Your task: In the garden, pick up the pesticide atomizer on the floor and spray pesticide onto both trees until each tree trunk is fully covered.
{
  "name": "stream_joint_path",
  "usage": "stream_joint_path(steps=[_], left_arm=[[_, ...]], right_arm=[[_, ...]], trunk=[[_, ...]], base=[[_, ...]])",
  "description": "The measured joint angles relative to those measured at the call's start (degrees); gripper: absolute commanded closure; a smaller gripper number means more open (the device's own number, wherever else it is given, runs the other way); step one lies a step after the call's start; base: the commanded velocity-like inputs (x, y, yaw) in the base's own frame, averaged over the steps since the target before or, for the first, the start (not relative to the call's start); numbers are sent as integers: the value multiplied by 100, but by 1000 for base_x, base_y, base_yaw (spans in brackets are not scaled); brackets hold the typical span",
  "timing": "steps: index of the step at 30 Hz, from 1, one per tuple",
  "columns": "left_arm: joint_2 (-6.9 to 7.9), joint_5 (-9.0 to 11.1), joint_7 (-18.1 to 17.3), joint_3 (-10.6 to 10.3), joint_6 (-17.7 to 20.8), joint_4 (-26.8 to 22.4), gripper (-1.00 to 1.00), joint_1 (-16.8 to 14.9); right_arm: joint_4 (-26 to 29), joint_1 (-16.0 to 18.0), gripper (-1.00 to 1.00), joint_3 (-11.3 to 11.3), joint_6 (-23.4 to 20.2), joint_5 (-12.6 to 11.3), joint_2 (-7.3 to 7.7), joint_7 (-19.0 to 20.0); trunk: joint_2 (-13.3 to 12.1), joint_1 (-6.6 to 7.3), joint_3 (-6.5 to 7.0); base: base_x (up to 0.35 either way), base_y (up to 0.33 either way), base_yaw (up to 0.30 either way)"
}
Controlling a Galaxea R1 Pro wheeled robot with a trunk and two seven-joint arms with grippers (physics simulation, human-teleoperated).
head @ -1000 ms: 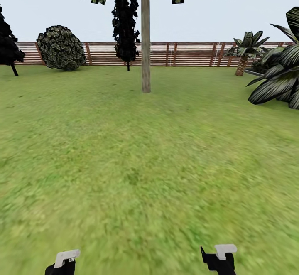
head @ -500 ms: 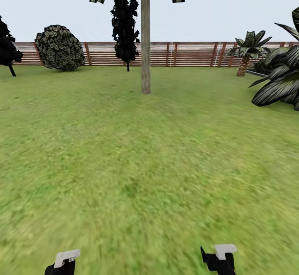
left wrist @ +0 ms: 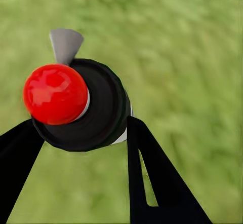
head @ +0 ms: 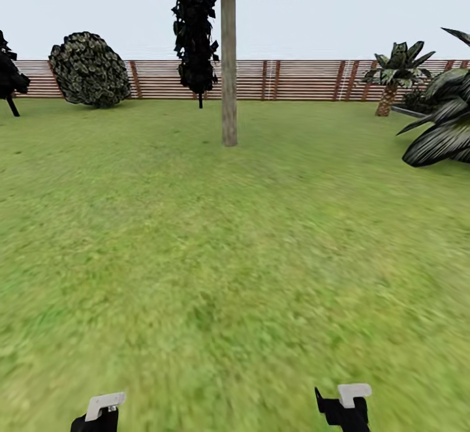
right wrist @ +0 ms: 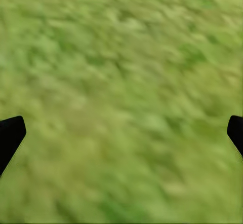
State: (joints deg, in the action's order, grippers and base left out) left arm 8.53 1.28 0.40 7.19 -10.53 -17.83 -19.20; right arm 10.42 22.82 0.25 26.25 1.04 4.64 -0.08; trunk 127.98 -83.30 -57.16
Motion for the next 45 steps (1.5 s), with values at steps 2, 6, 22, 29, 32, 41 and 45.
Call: stream_joint_path(steps=[2,6,22,29,32,41,45], left_arm=[[0,0,-1,0,0,2,100,-1],[0,0,-2,0,0,1,100,0],[-6,0,0,0,0,2,100,0],[-9,0,0,0,0,-2,100,-1],[-9,0,0,0,0,-5,100,0],[-3,0,-1,0,0,-6,100,1],[-4,0,-1,0,-1,-6,100,1]], right_arm=[[0,0,-100,0,2,0,-1,0],[-1,1,-100,0,2,0,-7,0],[0,0,-100,-2,2,0,-8,0],[0,0,-100,0,3,0,-8,0],[0,0,-100,-1,3,0,-8,0],[0,0,-100,-2,3,0,-8,0],[0,0,-100,-2,3,0,-8,0]], trunk=[[0,0,-18],[0,0,-48],[0,0,-64],[0,0,-64],[0,0,-64],[0,0,-64],[0,0,-64]], base=[[339,0,38],[339,0,123],[339,0,13],[339,0,0],[339,0,0],[339,0,0],[339,0,0]])
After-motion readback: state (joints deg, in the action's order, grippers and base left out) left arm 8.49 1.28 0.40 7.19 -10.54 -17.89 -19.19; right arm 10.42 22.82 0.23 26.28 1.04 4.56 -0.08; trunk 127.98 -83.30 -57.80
